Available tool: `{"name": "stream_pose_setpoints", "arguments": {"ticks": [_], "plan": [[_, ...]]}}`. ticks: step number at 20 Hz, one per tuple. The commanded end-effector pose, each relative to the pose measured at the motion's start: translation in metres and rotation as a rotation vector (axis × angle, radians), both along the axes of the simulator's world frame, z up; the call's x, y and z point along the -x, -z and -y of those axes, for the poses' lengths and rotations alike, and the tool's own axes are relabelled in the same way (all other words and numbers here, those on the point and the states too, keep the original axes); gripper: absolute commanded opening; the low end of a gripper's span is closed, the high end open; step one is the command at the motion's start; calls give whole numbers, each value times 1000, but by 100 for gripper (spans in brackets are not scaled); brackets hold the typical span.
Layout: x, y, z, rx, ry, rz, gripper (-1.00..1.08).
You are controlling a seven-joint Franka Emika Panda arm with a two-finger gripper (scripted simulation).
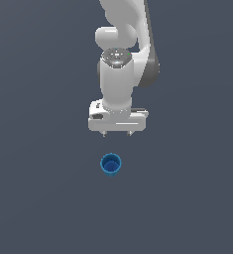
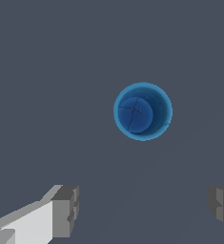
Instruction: Pick up the object and move it to a goal position.
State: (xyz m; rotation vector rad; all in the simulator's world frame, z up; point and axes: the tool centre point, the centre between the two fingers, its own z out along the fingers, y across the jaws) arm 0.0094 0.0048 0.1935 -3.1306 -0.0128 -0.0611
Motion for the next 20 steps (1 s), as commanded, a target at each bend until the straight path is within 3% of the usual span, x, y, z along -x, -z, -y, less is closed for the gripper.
{"name": "stream_pose_setpoints", "arguments": {"ticks": [1, 11, 20], "plan": [[0, 0, 0, 0, 0, 0, 28], [-7, -23, -3, 32, -47, 37, 28], [-24, -108, 2, 116, -131, 186, 28]]}}
